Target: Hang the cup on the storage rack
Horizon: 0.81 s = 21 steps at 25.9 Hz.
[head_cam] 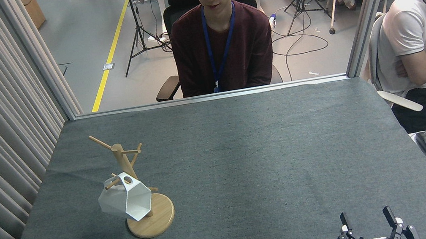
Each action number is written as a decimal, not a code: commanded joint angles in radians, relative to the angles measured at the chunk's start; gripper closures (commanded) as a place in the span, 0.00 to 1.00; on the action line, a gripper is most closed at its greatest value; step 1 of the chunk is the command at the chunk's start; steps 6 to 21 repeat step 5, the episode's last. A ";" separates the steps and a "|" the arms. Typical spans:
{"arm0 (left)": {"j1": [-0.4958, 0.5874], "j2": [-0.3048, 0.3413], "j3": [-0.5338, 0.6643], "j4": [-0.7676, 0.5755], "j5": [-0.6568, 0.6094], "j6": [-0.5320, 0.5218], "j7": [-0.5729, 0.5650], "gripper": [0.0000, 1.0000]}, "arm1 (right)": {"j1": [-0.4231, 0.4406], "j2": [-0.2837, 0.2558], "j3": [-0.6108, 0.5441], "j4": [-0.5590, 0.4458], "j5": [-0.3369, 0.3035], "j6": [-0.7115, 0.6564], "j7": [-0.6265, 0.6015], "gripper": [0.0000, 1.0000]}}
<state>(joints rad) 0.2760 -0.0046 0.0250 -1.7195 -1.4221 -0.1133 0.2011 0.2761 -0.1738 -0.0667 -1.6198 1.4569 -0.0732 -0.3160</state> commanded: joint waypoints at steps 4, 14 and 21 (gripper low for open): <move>-0.001 -0.002 0.004 -0.002 0.000 0.001 0.000 0.00 | 0.000 -0.006 -0.002 -0.002 0.000 -0.004 -0.002 0.02; -0.001 -0.002 0.004 -0.002 0.000 0.001 0.000 0.00 | 0.000 -0.004 -0.002 -0.003 0.002 -0.005 -0.014 0.02; -0.001 -0.002 0.004 -0.002 0.000 0.001 0.000 0.00 | 0.000 -0.004 -0.002 -0.003 0.002 -0.005 -0.014 0.02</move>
